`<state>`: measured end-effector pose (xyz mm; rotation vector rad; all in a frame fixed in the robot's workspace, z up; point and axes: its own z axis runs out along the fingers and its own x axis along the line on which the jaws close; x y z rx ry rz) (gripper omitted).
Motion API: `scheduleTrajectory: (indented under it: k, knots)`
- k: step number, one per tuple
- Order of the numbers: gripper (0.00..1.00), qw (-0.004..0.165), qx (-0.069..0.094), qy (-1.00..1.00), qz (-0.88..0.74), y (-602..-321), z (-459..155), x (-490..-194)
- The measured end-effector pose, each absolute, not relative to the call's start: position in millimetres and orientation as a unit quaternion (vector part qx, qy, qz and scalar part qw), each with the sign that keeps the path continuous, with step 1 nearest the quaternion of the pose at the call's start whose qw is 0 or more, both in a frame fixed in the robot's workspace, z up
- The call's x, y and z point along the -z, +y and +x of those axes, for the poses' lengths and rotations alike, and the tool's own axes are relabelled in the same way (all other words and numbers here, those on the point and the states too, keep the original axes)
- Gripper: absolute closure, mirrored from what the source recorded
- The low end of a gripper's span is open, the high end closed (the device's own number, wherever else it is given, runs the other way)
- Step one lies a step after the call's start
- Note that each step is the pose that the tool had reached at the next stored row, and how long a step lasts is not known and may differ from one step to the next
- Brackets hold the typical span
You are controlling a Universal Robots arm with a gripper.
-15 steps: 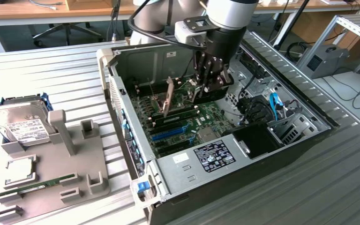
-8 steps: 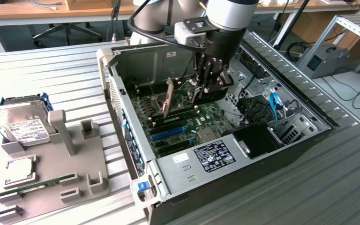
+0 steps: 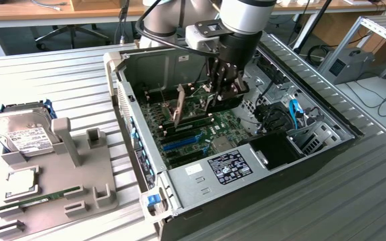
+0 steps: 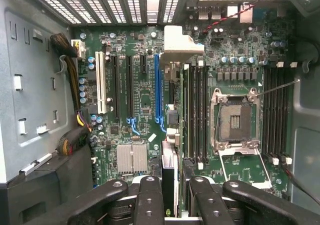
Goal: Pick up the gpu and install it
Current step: 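Insert the gpu into the slot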
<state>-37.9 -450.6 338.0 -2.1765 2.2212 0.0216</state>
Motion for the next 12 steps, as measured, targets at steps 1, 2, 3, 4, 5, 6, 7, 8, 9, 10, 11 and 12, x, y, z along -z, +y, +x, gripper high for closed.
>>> scheduleTrajectory:
  k: [1,2,3,4,5,6,7,8,9,10,11,12]
  knots:
    - [0.74,0.016,-0.007,0.714,-0.700,-450.6,-38.0,-337.8]
    - [0.74,0.016,-0.007,0.714,-0.700,-450.7,-38.1,-337.7]
    - [0.74,0.016,-0.007,0.714,-0.700,-450.7,-38.3,-337.6]
    - [0.74,0.016,-0.007,0.714,-0.700,-450.7,-38.4,-337.4]
    - [0.74,0.016,-0.007,0.714,-0.700,-450.7,-38.5,-337.2]
    - [0.74,0.016,-0.007,0.714,-0.700,-450.8,-38.5,-337.0]
    - [0.74,0.016,-0.007,0.714,-0.700,-450.8,-38.6,-336.9]
    - [0.74,0.016,-0.007,0.714,-0.700,-450.8,-38.7,-336.7]
    - [0.74,0.016,-0.007,0.714,-0.700,-450.8,-38.7,-336.4]
    - [0.74,0.016,-0.007,0.714,-0.700,-450.9,-38.8,-336.2]
    - [0.74,0.016,-0.007,0.714,-0.700,-450.9,-38.8,-336.0]
    - [0.74,0.016,-0.007,0.714,-0.700,-450.9,-38.9,-335.8]
